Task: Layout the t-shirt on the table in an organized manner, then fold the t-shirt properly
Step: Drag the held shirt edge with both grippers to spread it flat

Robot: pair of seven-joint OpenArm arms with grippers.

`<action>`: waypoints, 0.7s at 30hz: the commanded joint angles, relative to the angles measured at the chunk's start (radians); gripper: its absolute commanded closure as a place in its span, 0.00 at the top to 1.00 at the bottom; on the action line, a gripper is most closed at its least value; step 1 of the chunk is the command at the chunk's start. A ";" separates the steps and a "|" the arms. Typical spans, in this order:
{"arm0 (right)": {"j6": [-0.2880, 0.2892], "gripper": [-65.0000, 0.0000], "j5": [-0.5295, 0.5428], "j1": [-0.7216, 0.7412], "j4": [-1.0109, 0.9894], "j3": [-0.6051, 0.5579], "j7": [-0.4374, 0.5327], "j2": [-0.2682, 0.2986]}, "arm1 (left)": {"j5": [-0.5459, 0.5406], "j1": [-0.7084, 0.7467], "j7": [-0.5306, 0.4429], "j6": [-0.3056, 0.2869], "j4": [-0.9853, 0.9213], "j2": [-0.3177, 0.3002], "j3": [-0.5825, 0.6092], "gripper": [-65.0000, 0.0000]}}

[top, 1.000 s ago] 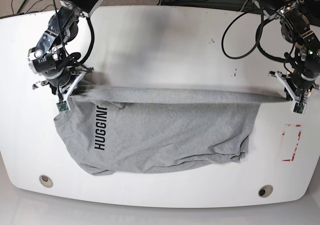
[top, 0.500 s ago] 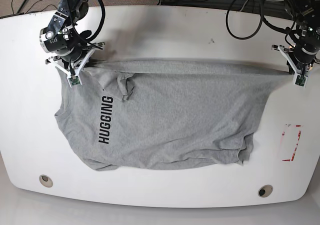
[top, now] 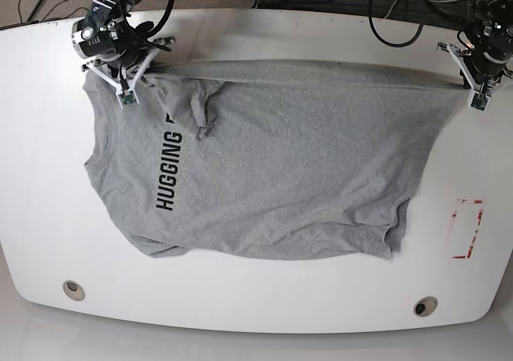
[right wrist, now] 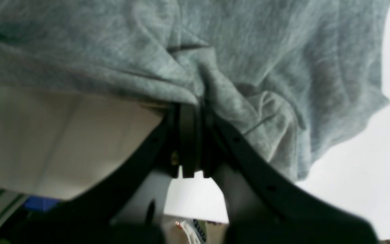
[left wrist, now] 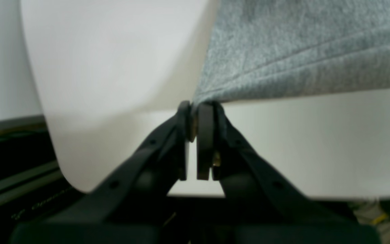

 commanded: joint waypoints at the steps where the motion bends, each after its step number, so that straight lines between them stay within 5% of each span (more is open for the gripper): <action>1: -0.007 0.00 -0.020 -0.017 0.021 0.005 0.027 0.009 | 0.025 0.013 -0.011 0.015 0.008 -0.019 -0.037 0.01; 21: -0.007 0.00 -0.020 -0.110 0.017 -0.004 0.033 0.018 | 0.022 0.183 -0.011 0.015 0.005 -0.013 -0.166 0.01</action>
